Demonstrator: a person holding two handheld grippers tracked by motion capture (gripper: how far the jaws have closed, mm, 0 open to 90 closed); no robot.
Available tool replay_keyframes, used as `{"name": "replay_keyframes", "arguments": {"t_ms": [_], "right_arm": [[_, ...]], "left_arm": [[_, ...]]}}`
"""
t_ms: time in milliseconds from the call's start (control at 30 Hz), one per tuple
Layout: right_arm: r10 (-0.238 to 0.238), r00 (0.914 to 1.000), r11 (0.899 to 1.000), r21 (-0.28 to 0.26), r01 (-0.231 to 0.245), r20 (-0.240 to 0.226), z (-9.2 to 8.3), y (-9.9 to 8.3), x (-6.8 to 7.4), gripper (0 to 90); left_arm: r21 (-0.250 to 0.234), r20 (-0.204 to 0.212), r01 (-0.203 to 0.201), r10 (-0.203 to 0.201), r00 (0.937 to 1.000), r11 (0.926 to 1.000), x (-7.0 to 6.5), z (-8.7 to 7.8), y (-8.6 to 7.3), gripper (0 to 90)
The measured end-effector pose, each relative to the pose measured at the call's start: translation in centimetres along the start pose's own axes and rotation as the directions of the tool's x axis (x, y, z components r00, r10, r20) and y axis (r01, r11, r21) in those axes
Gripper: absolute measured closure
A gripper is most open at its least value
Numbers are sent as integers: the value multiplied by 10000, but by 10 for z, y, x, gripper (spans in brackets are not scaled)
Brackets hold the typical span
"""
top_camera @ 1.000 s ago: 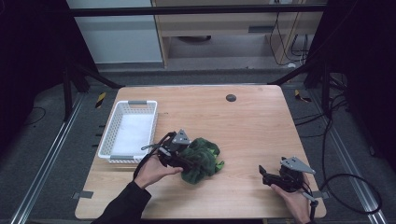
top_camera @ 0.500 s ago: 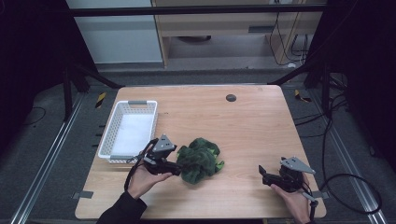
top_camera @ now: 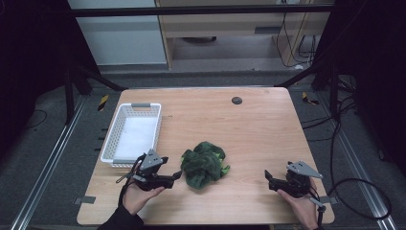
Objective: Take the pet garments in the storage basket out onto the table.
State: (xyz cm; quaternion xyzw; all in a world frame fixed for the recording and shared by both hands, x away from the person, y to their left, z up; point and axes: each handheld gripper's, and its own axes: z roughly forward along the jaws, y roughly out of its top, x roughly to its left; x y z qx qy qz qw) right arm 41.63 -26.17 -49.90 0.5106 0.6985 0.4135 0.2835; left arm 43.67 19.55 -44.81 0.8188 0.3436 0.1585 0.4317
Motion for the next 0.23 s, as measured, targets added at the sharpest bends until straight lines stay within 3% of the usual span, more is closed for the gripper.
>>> {"name": "replay_keyframes", "arguments": {"t_ms": [233], "right_arm": [[11, 10000, 10000, 12, -11, -45, -1, 0, 2, 58]], "left_arm": [[35, -52, 192, -192, 9998, 9998, 0, -5, -11, 263]]}}
